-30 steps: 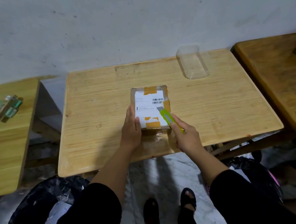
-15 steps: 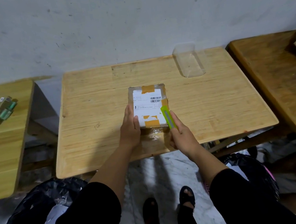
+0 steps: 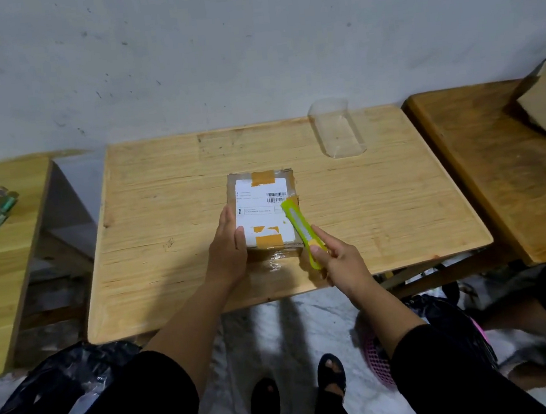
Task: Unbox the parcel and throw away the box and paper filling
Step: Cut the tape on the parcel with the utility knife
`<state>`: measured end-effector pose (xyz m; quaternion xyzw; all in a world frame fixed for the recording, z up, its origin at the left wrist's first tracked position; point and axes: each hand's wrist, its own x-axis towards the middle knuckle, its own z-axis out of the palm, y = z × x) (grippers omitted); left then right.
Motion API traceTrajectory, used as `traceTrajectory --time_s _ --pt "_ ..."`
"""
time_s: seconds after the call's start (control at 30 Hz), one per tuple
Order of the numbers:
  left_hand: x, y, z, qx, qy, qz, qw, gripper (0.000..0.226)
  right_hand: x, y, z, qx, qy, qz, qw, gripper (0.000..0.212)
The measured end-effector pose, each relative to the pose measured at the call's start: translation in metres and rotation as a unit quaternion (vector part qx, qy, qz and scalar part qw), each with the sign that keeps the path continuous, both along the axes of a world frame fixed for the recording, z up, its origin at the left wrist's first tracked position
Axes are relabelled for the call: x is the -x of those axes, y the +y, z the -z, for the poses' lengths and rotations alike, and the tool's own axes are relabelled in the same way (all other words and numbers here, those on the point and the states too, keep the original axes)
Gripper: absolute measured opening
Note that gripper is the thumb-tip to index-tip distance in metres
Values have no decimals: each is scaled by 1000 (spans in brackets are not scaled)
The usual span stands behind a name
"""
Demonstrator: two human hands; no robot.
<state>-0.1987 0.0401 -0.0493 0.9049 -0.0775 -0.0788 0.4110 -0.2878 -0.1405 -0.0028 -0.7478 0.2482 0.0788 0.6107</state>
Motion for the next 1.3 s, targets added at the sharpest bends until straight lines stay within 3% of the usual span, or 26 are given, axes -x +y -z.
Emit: traceTrajectory --time_s 0.23,0.47,0.9,1.07,1.3 --pt "-31 -12 -9 -3 17 -22 1000 48 -56 -37 5 -43 -15 127 991 47" --pt "-58 -31 -9 -58 28 -55 996 57 -153 -69 22 -89 25 116 989 48" --pt "-56 -36 -9 -29 40 -90 995 58 -257 -86 56 -12 66 40 997 39" --pt "-53 -41 -16 -11 50 -141 989 57 -250 -83 52 159 41 -26 986 47" --pt "-12 -26 -27 38 95 -152 983 80 -218 -61 31 25 -3 -180 983 30"
